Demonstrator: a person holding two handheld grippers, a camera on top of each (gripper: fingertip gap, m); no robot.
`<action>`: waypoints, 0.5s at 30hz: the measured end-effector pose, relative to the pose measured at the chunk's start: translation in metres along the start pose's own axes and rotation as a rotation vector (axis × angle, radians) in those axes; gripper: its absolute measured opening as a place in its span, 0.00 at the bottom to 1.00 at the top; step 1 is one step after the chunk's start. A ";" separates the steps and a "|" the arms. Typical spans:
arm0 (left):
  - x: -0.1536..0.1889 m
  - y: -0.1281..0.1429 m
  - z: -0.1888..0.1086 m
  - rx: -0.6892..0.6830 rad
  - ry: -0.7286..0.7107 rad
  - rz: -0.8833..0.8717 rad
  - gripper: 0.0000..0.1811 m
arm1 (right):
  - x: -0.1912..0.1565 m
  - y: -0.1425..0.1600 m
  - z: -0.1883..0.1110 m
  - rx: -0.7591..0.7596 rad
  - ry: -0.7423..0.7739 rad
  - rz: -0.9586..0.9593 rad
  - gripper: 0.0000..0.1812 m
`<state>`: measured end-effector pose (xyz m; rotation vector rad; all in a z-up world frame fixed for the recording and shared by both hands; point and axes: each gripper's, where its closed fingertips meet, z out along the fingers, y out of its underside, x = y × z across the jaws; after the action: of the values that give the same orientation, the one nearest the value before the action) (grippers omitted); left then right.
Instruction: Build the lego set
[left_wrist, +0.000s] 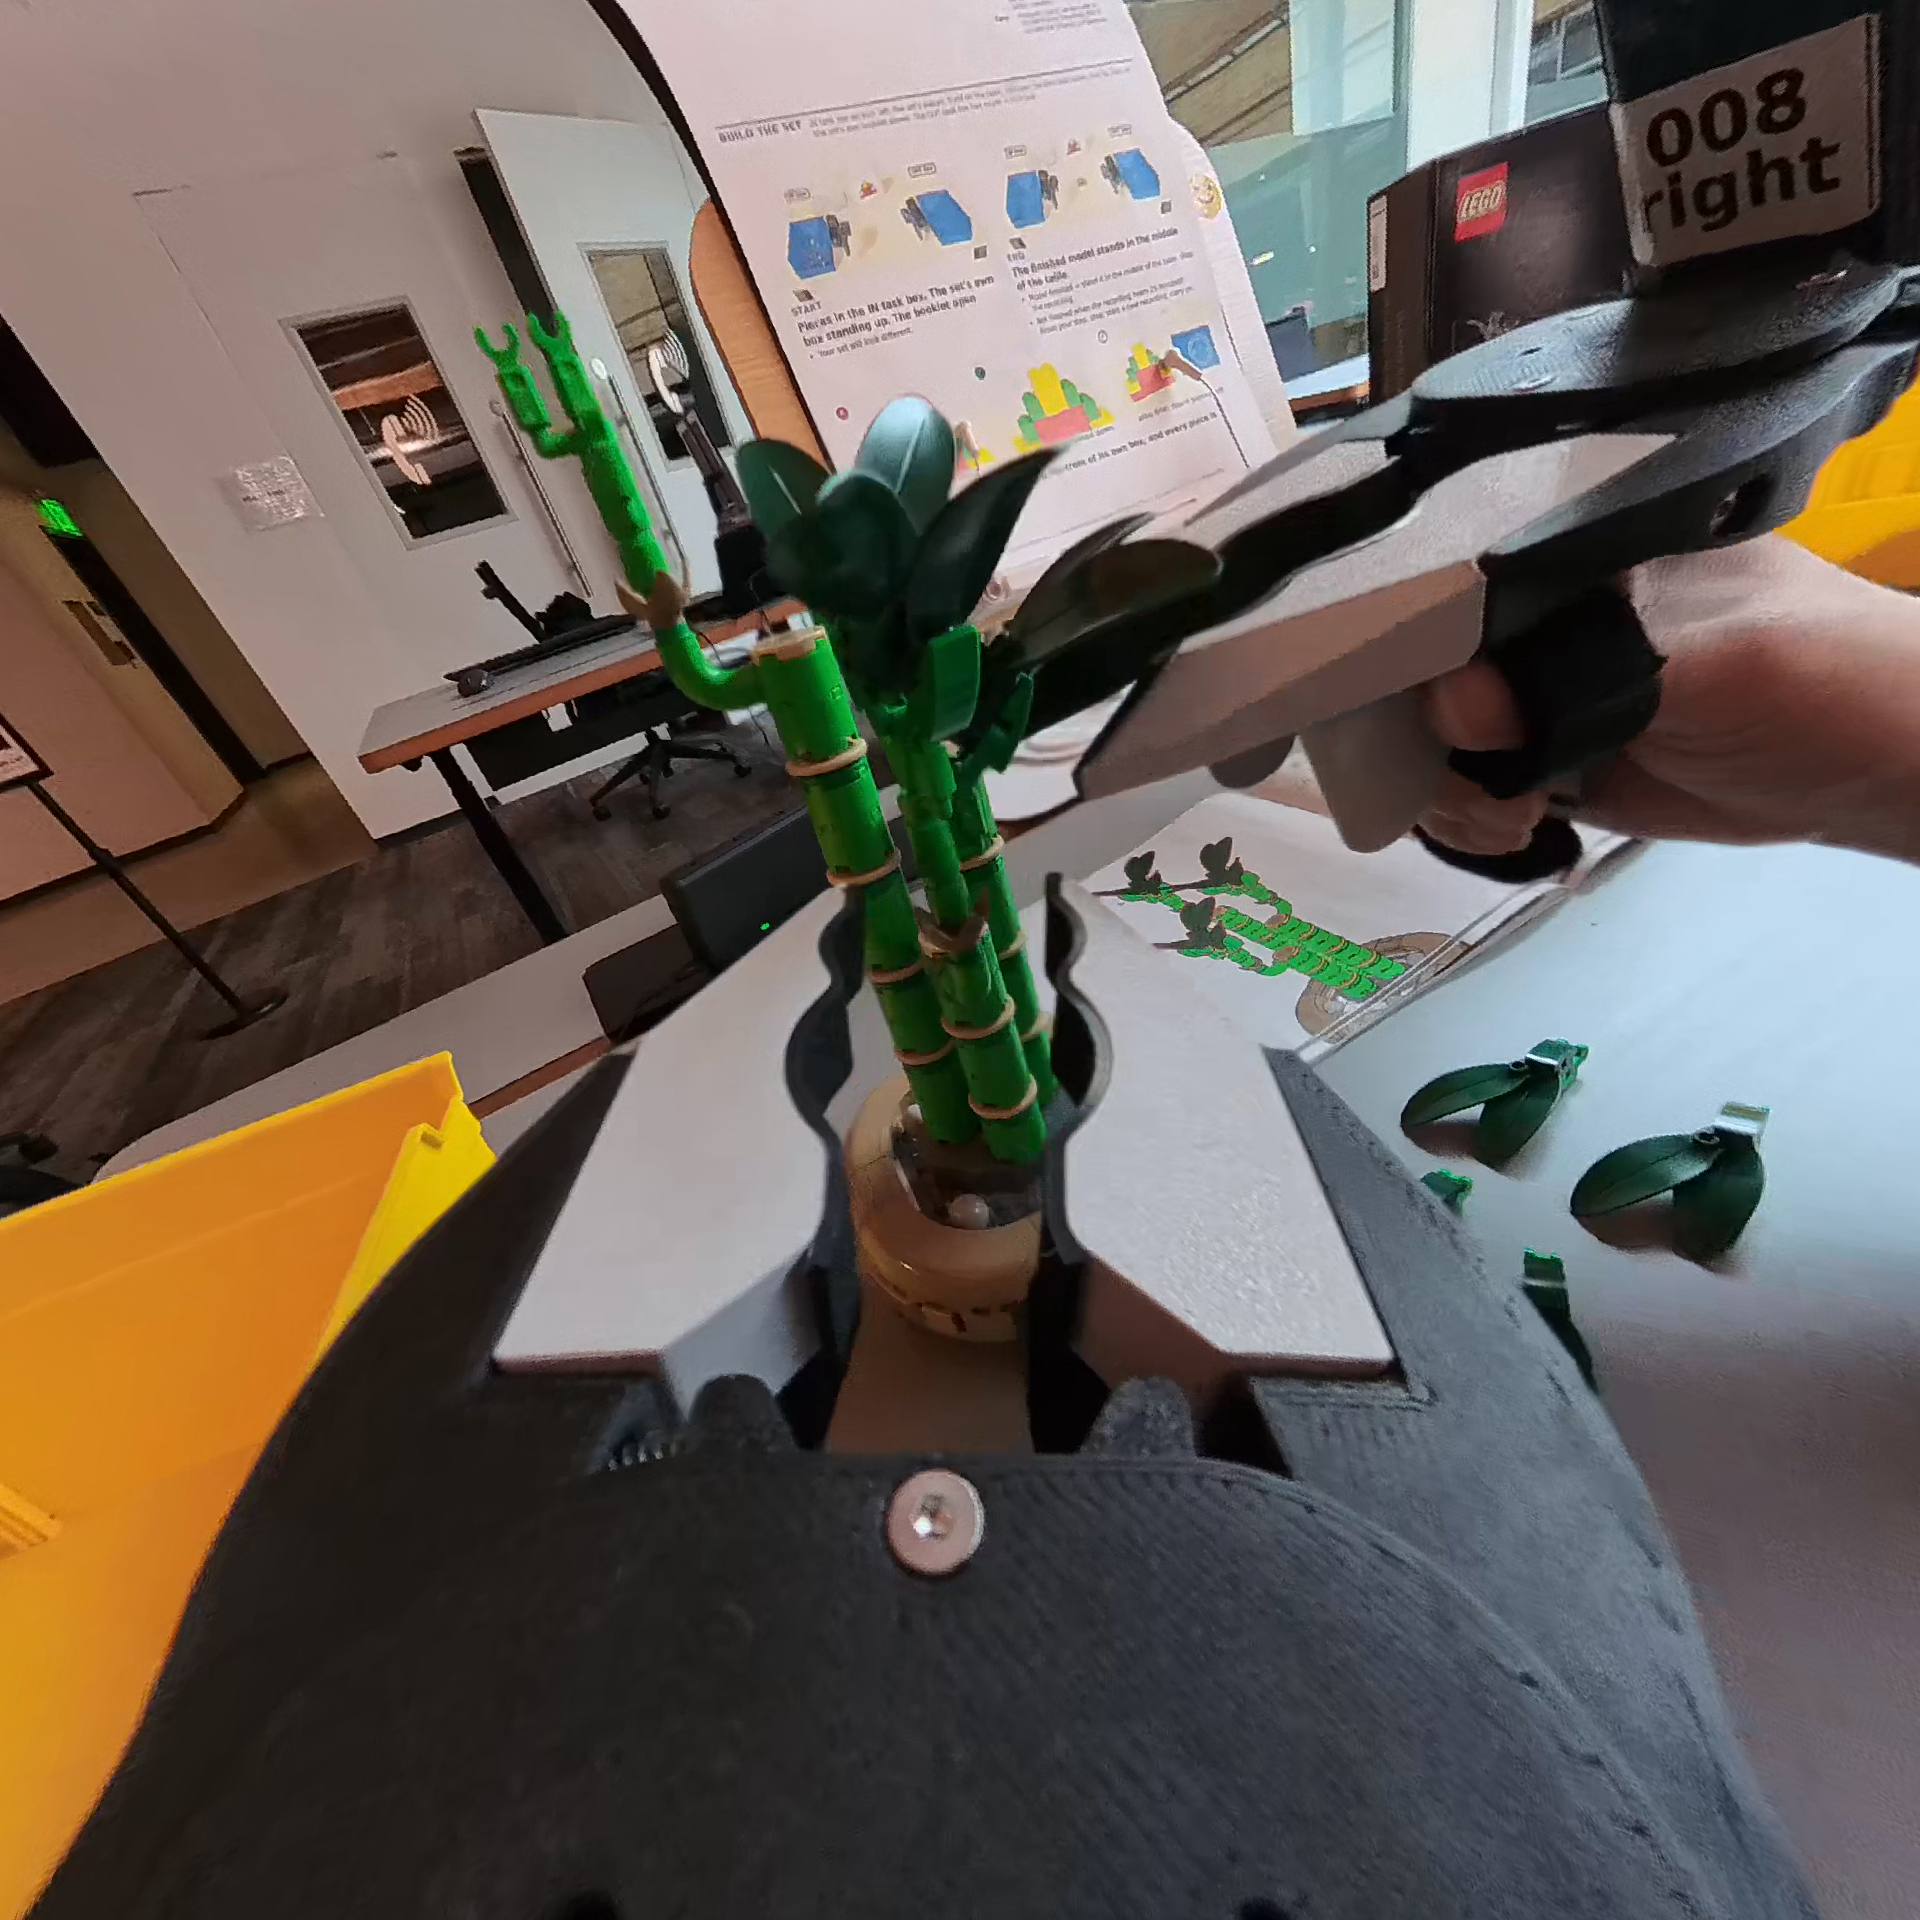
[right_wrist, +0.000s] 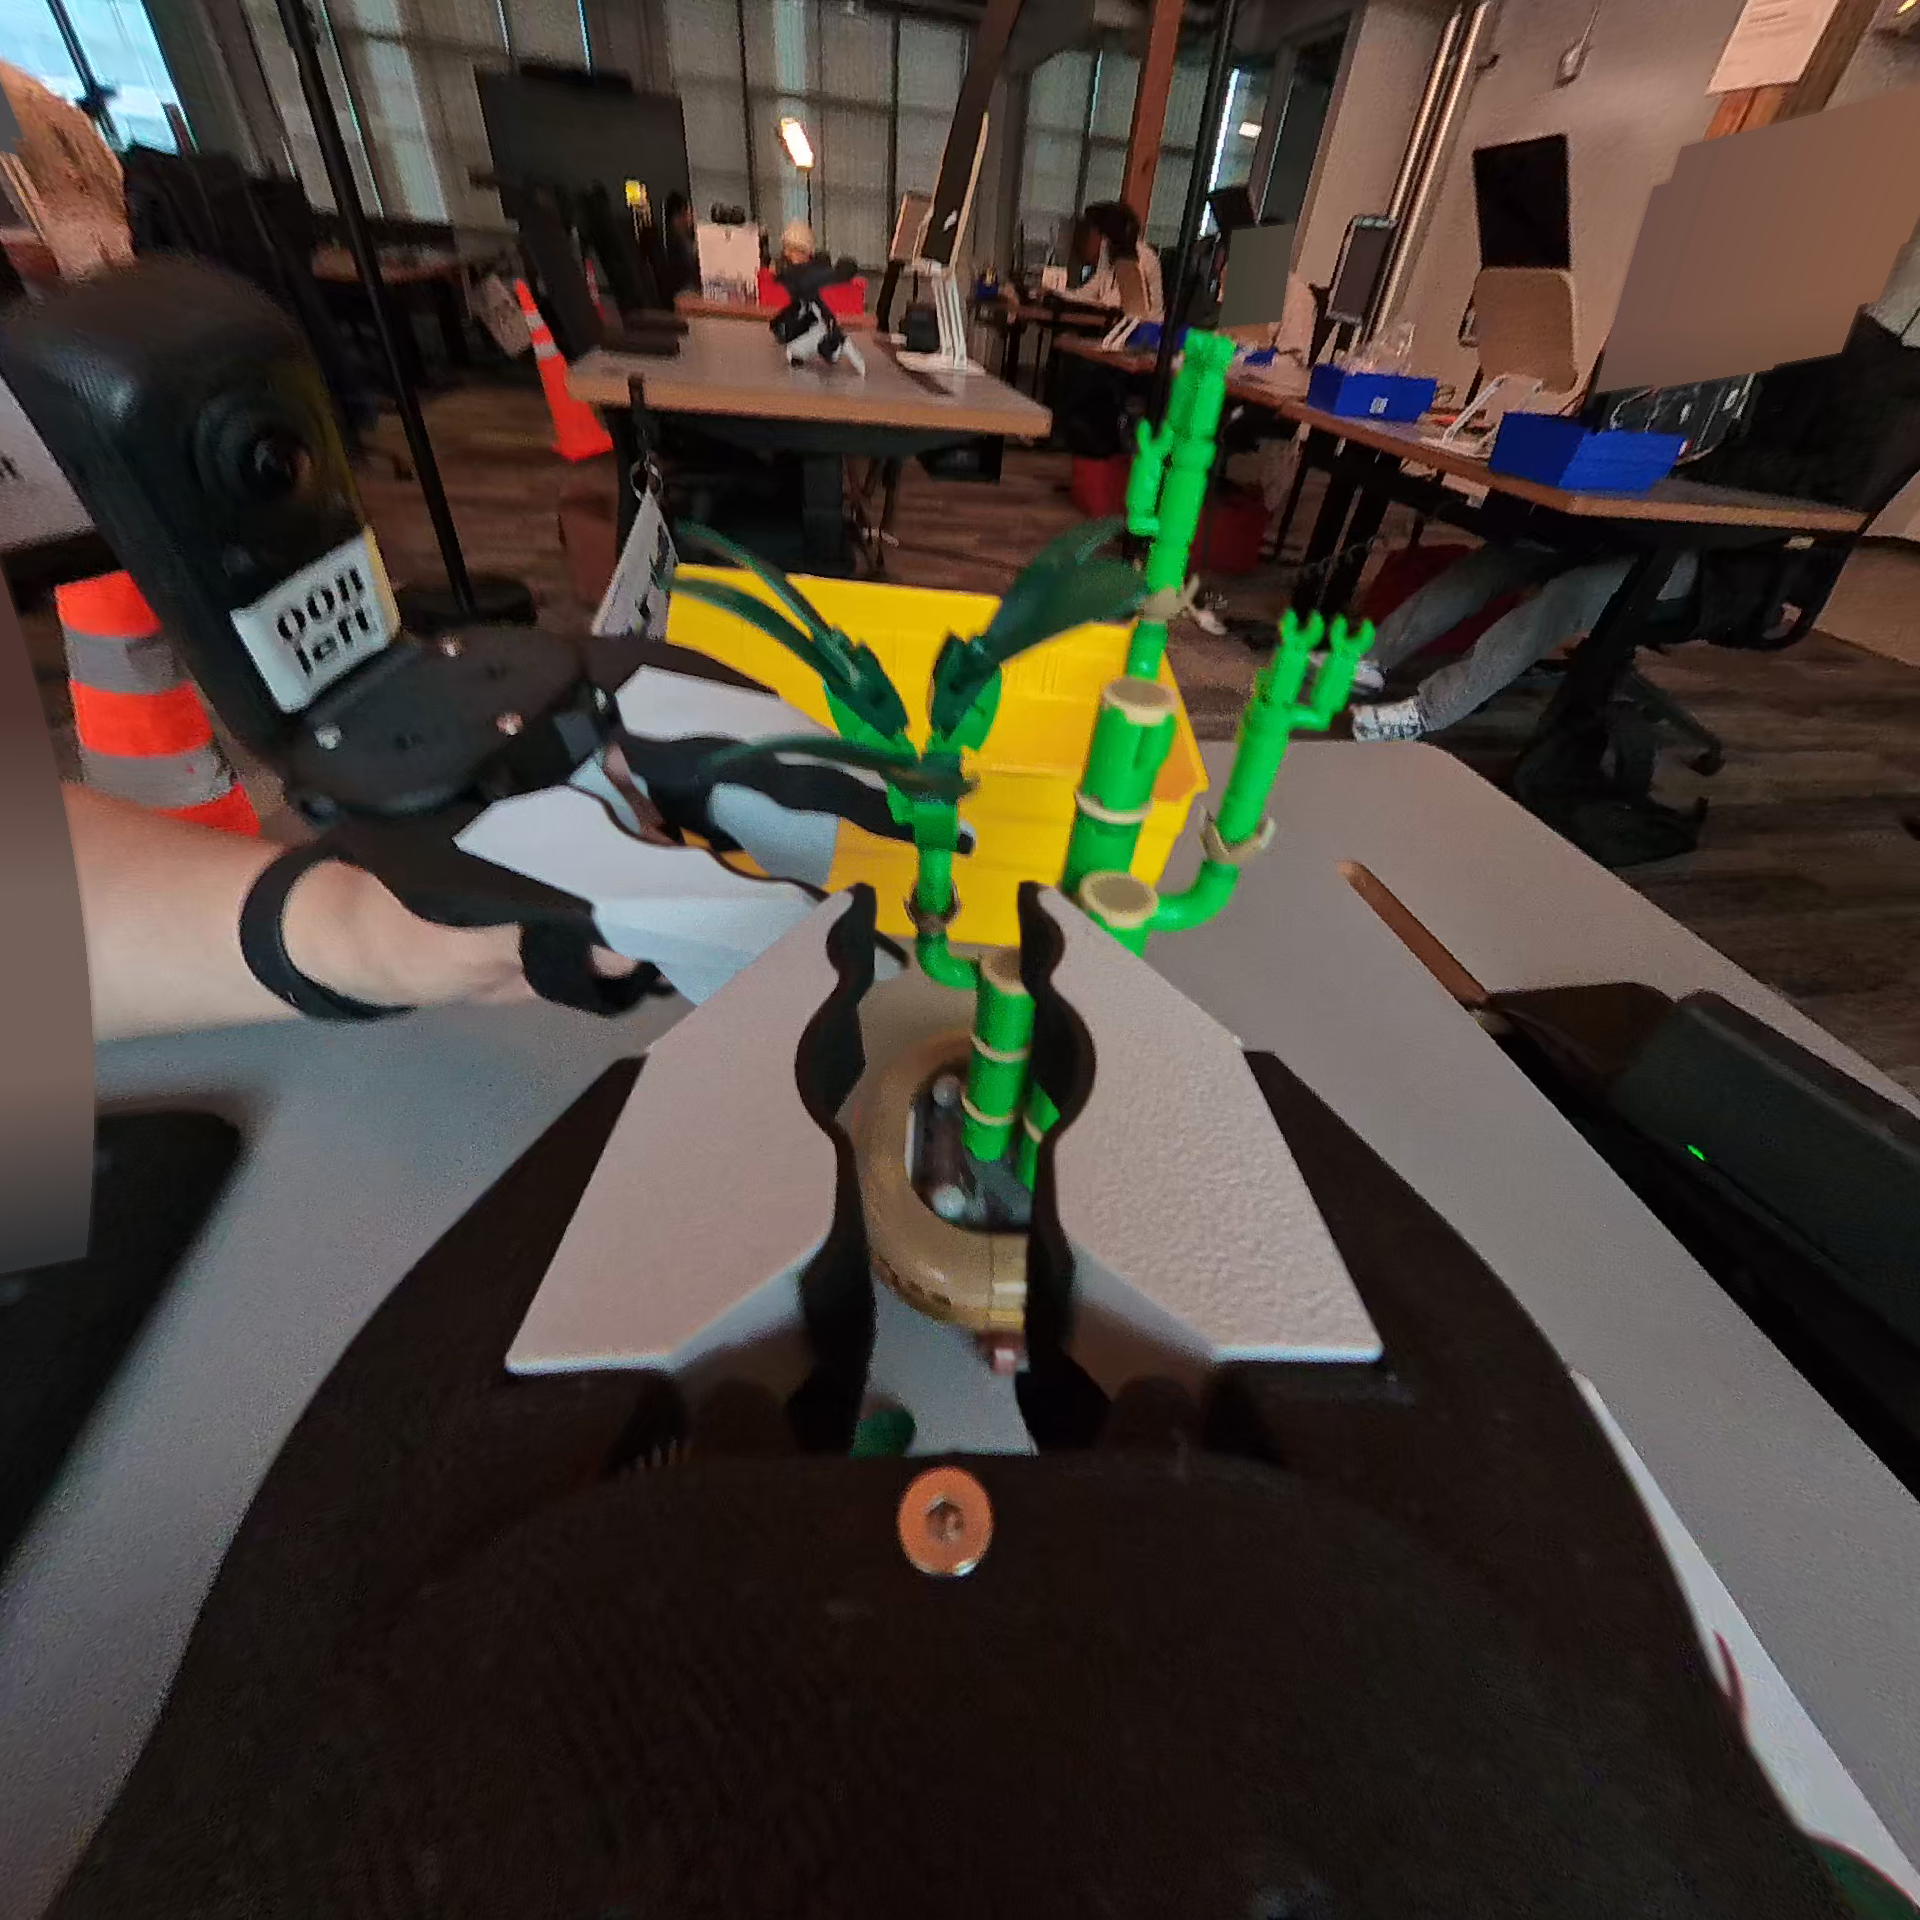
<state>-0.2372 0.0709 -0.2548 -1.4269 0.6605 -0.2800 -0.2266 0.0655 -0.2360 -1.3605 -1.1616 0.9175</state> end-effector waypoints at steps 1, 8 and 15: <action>0.002 0.002 0.001 -0.017 0.017 -0.017 0.21 | 0.004 0.006 -0.003 -0.022 -0.001 0.008 0.16; 0.002 0.012 0.003 -0.087 0.053 -0.108 0.25 | 0.028 0.049 -0.010 -0.124 0.009 0.135 0.22; -0.009 -0.035 -0.021 0.100 -0.007 -0.012 0.16 | 0.020 0.050 -0.006 -0.163 -0.010 0.077 0.23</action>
<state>-0.2494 0.0539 -0.2184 -1.3357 0.6242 -0.3132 -0.2087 0.0859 -0.2826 -1.5422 -1.2201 0.9011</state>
